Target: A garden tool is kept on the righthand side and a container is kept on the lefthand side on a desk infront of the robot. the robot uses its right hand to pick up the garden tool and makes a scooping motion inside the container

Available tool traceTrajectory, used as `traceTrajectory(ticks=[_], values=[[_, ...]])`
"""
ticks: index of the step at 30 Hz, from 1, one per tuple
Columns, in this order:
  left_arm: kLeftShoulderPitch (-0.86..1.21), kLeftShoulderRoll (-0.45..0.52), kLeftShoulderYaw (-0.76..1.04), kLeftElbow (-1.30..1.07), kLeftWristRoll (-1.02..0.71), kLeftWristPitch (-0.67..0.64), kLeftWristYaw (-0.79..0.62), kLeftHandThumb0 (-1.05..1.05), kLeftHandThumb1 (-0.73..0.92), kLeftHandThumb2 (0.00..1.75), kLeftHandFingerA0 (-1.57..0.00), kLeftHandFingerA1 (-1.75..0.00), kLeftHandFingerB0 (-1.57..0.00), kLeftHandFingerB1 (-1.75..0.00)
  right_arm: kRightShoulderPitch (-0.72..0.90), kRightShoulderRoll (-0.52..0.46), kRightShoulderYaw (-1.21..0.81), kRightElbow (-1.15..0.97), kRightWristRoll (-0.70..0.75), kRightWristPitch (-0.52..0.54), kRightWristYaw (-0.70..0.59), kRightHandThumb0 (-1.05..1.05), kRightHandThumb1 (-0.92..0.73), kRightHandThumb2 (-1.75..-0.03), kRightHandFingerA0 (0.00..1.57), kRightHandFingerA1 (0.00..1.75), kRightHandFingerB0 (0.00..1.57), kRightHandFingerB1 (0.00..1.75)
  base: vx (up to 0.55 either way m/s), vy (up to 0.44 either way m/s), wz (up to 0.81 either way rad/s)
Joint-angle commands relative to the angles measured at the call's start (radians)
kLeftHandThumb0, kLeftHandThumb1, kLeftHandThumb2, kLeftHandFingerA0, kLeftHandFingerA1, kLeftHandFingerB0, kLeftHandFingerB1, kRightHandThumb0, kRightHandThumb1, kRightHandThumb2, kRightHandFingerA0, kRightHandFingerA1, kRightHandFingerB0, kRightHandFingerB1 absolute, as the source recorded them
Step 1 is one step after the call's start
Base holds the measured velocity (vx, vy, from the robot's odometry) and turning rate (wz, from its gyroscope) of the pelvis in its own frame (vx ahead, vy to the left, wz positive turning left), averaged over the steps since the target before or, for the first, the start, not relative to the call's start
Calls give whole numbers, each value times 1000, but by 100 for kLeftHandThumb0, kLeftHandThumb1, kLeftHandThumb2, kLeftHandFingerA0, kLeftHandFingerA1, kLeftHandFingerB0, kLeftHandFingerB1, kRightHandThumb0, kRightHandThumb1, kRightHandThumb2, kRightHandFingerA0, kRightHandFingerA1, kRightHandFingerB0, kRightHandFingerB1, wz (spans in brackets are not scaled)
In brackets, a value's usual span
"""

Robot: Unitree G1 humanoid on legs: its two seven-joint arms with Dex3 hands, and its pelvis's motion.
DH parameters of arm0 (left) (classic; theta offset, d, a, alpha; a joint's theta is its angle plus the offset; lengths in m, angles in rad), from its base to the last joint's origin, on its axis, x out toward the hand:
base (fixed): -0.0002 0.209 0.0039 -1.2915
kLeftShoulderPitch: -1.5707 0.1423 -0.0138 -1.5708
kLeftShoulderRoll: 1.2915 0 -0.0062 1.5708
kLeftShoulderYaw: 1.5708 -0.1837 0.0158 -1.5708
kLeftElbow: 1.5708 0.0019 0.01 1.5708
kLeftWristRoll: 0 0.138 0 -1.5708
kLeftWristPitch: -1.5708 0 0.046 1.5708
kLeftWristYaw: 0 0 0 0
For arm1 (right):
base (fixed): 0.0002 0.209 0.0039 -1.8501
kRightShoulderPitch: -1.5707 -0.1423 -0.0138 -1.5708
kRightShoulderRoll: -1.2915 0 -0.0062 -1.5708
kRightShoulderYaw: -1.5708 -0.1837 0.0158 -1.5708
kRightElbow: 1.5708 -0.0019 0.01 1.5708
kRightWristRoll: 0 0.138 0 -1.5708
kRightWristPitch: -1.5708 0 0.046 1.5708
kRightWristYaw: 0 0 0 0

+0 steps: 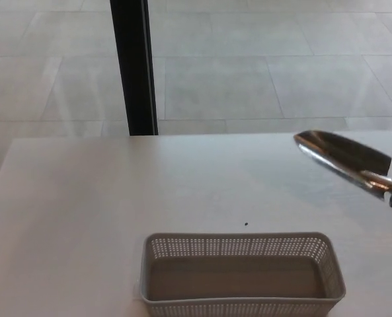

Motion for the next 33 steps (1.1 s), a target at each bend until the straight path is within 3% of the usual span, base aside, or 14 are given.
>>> traceTrajectory(ticks=[1, 2, 4, 5, 11, 15, 23, 24, 26, 27, 28, 29, 30, 33], values=[[0, 31, 0, 0, 0, 9, -5, -46, 65, 59, -65, -71, -59, -49, -3, -24, -113, -40, 132, -80, 49, -21, -47, -115, 92, 175, 75, 158, 0, 0, 0], [1, 33, 3, -2, -3, 8, -7, -45, 65, 59, -66, -69, -60, -49, -2, -35, -127, -49, 138, -97, 57, -29, -48, -114, 120, 139, 97, 126, 0, 0, 0], [0, 34, 2, 0, -2, 11, -10, -45, 65, 59, -65, -68, -61, -49, -1, -40, -151, -60, 144, -120, 69, -29, -47, -115, 121, 140, 98, 127, 0, 0, 0], [-1, 33, 2, 1, -1, 9, -8, -45, 65, 59, -65, -69, -61, -50, 2, -45, -162, -74, 152, -120, 89, -21, -48, -121, 93, 175, 76, 158, 0, 0, 0], [0, 37, -1, -7, -1, 4, -13, -46, 66, 60, -69, -81, -61, -53, 26, -169, -118, -152, 69, -225, 171, -18, -50, -108, 86, 175, 75, 156, 0, 0, 0], [-13, 38, 2, 9, 0, 14, -7, -43, 64, 59, -63, -63, -59, -48, 42, -283, -61, -201, -14, -310, 196, -14, -52, -99, 94, 164, 75, 136, 0, 0, 0], [-18, 53, -10, -7, 10, 9, -4, -46, 68, 60, -63, -68, -57, -49, 14, -384, -8, -208, -49, -376, 235, -15, -49, -94, 88, 171, 76, 150, 0, 0, 0], [-18, 52, -9, -13, 6, 9, -4, -46, 68, 60, -62, -69, -59, -50, 11, -395, -4, -219, -51, -370, 253, -15, -54, -96, 107, 166, 74, 140, 0, 0, 0], [-24, 50, 6, -3, -9, 18, -10, -47, 66, 59, -63, -70, -60, -51, -2, -407, 11, -230, -64, -363, 280, -16, -54, -82, 87, 175, 71, 154, 0, 0, 0], [-24, 51, 6, -2, -7, 16, -13, -47, 65, 60, -62, -65, -59, -49, -11, -410, 19, -230, -55, -371, 301, -15, -58, -82, 109, 169, 72, 141, 0, 0, 0], [-23, 52, 7, 0, -7, 16, -13, -47, 67, 60, -59, -63, -56, -48, -18, -416, 29, -234, -54, -376, 323, -18, -58, -74, 86, 175, 70, 156, 0, 0, 0], [-21, 54, 4, -2, -4, 8, -19, -47, 67, 60, -60, -64, -57, -49, -24, -423, 39, -242, -67, -376, 337, -13, -57, -77, 103, 175, 67, 148, 0, 0, 0], [-21, 54, 3, -4, -4, 10, -20, -47, 67, 60, -60, -63, -57, -49, -32, -426, 47, -247, -82, -377, 340, -19, -59, -75, 86, 175, 70, 155, 0, 0, 0], [-26, 53, 1, -3, -1, 15, -16, -47, 66, 60, -61, -64, -56, -48, -48, -442, 70, -302, -107, -344, 407, -24, -67, -71, 86, 174, 73, 140, 0, 0, 0]])
